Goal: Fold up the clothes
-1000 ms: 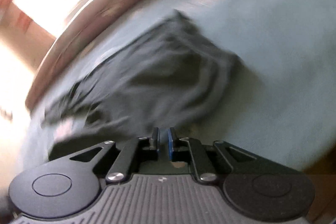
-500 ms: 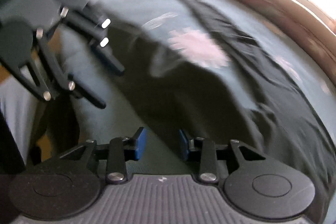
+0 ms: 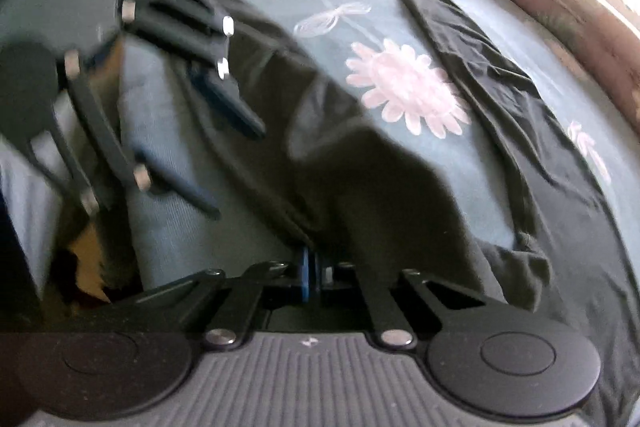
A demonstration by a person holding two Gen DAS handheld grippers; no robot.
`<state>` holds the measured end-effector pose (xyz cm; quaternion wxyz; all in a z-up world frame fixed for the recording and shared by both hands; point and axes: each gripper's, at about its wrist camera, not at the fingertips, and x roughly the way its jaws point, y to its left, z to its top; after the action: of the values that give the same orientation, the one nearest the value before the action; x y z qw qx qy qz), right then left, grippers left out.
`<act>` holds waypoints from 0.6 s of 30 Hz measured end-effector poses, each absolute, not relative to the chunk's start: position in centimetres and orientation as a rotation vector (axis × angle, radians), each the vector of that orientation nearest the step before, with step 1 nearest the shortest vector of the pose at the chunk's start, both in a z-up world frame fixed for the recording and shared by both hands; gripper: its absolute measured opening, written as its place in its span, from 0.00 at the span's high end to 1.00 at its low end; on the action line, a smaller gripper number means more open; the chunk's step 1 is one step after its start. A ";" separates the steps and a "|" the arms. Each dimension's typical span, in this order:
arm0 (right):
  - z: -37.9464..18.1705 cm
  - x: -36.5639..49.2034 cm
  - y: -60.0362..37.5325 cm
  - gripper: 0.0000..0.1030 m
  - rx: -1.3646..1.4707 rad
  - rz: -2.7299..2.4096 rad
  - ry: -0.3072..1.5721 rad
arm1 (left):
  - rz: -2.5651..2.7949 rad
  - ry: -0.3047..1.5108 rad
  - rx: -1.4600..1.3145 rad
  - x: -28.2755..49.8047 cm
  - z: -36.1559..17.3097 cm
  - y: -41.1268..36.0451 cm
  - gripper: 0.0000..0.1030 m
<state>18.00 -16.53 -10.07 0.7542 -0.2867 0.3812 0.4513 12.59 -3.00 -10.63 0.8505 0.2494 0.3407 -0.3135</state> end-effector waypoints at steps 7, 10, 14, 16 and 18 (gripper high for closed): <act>-8.2 17.9 -17.4 0.94 -0.490 1.008 0.855 | -0.541 0.619 0.761 12.7 -13.1 -5.3 0.73; -8.3 15.9 -16.7 0.77 -0.610 0.963 0.758 | -0.557 0.648 0.659 13.1 -12.6 -4.5 0.76; -10.2 13.0 -14.9 0.52 -0.823 0.871 0.624 | -0.542 0.663 0.572 13.7 -11.6 -3.4 0.76; -11.5 11.7 -14.0 0.55 -0.901 0.820 0.582 | -0.534 0.672 0.524 14.2 -11.1 -2.8 0.76; -12.5 11.1 -13.5 0.72 -0.971 0.769 0.563 | -0.543 0.688 0.529 14.2 -11.0 -2.5 0.87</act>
<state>11.11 -13.55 -12.49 0.7776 -0.4488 0.2601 0.3554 14.16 -2.51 -11.02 0.8718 0.2529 0.3291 -0.2600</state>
